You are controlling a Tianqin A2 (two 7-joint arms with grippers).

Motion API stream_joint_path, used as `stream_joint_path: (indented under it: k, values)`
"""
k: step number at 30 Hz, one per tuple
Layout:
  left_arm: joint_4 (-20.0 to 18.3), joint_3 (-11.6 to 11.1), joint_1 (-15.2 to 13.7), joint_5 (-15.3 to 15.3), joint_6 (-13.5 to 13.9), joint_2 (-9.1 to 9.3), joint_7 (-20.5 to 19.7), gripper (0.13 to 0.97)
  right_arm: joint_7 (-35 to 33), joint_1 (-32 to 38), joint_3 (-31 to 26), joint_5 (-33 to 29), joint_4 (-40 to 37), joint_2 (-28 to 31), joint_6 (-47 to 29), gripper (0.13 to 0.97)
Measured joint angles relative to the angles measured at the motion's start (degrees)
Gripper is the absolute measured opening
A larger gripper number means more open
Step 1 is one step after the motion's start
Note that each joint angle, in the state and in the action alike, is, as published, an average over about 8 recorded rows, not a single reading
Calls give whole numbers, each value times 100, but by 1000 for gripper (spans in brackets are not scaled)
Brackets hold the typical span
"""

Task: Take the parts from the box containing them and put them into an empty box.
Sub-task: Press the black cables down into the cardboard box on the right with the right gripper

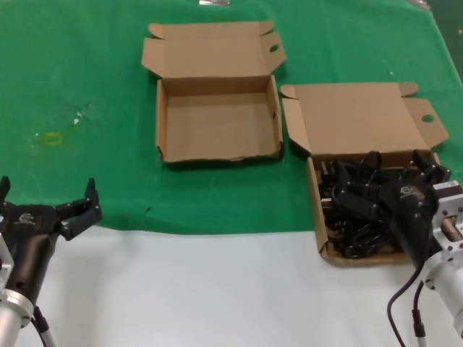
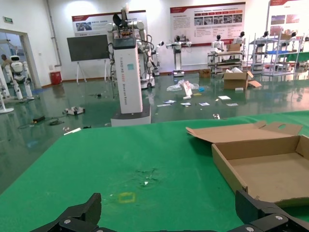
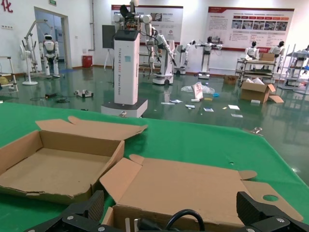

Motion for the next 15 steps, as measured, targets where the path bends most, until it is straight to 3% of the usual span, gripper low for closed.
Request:
stream_joint_path:
  k: [15]
  values:
    - [0, 0, 0, 0, 0, 0, 0, 966, 0, 0, 0, 0, 0, 0, 0, 966]
